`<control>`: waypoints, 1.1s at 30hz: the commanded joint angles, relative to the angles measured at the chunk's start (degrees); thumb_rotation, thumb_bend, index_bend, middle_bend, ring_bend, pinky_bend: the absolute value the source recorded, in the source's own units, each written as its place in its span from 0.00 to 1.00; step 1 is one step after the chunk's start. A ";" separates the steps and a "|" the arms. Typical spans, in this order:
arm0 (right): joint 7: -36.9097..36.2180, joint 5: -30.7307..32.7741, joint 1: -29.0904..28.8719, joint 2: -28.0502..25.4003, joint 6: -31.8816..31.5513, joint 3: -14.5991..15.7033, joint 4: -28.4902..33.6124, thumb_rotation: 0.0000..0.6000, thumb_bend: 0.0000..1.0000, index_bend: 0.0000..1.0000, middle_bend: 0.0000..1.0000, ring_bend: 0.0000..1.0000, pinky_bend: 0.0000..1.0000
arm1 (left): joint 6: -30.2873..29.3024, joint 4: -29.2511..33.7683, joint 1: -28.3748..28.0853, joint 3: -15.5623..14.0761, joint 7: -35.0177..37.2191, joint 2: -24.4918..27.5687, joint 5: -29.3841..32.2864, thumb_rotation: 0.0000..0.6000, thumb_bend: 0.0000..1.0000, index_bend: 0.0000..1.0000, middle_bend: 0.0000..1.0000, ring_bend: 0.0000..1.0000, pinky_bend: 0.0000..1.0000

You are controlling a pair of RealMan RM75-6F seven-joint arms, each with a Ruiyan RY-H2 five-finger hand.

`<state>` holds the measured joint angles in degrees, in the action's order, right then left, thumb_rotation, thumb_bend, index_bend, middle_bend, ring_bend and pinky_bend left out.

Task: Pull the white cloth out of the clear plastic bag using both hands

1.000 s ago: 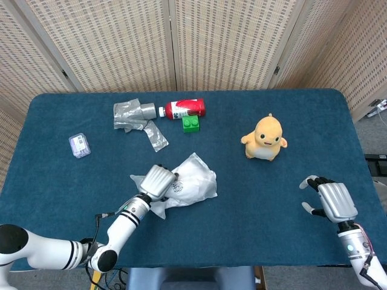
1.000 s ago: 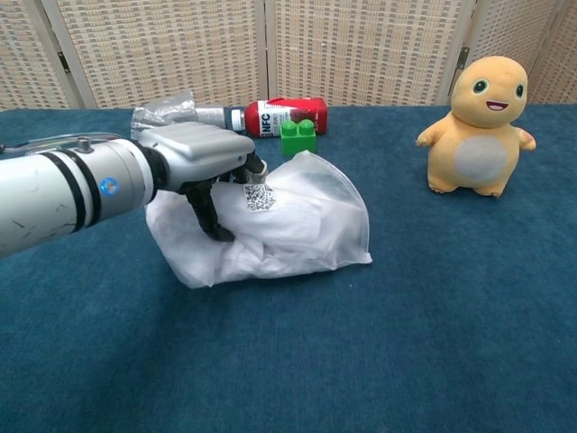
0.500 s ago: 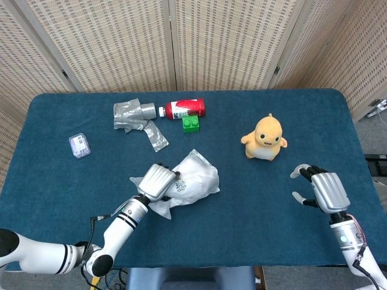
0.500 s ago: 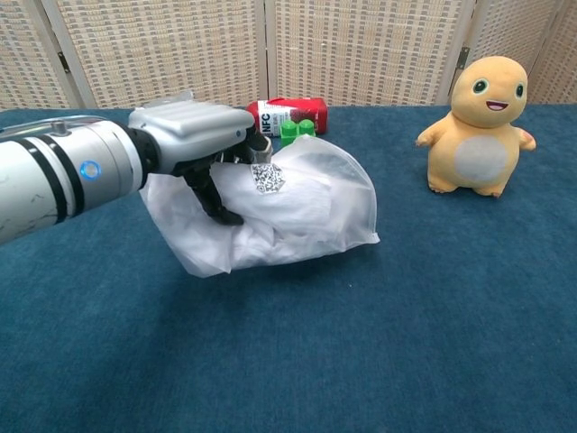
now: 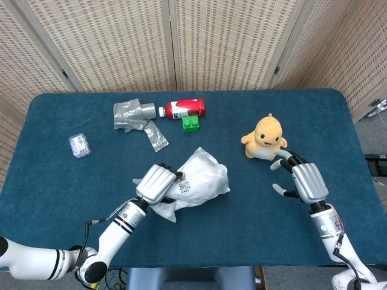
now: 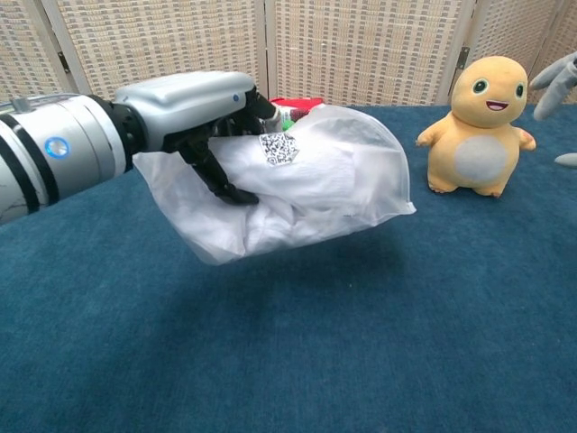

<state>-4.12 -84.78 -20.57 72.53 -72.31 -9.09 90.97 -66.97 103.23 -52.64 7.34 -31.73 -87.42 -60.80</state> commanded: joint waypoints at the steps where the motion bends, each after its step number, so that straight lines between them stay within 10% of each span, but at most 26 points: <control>1: 0.20 0.13 -0.70 0.81 0.28 -0.42 -0.36 1.00 0.15 0.43 0.21 0.18 0.40 | -0.59 0.82 1.02 -0.06 1.36 0.52 -2.05 1.00 0.43 0.48 0.62 0.52 0.44; 33: 1.47 0.28 -10.38 7.98 5.66 -2.54 -3.23 1.00 0.13 0.43 0.21 0.17 0.40 | 2.78 0.62 3.12 1.88 6.44 1.97 -9.97 1.00 0.43 0.48 0.62 0.52 0.44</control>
<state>-2.61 -84.52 -30.88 80.44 -66.71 -11.68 87.80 -64.17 103.77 -49.57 9.16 -25.34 -85.44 -70.69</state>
